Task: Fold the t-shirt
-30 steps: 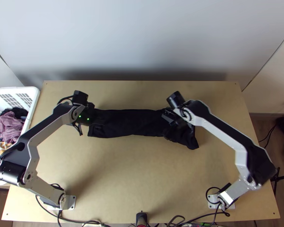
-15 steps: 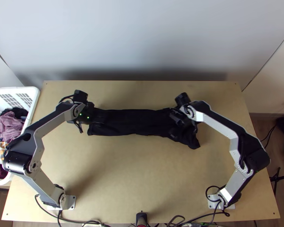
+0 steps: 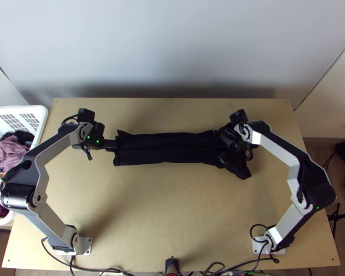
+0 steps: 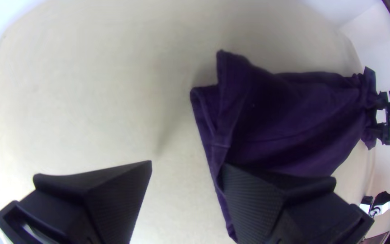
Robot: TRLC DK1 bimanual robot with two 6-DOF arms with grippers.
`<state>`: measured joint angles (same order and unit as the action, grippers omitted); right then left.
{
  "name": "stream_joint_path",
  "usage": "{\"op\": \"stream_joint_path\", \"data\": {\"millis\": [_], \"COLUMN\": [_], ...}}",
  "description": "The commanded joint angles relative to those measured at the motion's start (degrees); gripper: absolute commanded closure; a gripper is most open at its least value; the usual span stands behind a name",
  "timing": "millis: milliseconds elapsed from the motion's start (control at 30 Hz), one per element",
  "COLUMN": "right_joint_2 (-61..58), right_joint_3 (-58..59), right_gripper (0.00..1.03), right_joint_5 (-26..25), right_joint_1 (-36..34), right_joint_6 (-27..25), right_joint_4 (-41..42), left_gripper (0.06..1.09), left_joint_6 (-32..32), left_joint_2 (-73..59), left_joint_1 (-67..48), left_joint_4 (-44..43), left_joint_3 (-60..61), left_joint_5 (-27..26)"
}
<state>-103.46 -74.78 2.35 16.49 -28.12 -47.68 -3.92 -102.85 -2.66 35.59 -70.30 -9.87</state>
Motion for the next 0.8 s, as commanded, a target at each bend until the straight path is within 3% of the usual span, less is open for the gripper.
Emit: {"op": "stream_joint_path", "data": {"millis": [0, 300, 767], "right_joint_2": [2.12, 3.62, 7.57], "right_joint_3": [-3.79, -9.42, -10.65], "right_gripper": [0.04, 0.04, 0.04], "right_joint_5": [0.20, 0.20, 0.20], "right_joint_1": [2.23, 5.22, 6.10], "right_joint_6": [1.14, 2.72, 4.56], "right_joint_4": [-1.36, -4.97, -7.51], "left_gripper": [0.34, 0.29, 0.29], "left_joint_6": [0.94, 4.01, 4.01], "left_joint_2": [1.95, 3.00, 0.37], "left_joint_1": [-1.74, -7.89, -7.63], "left_joint_4": [2.02, 7.91, 7.12], "left_joint_3": [-2.91, -8.18, -5.63], "left_joint_5": [-0.24, -0.33, -0.06]}}
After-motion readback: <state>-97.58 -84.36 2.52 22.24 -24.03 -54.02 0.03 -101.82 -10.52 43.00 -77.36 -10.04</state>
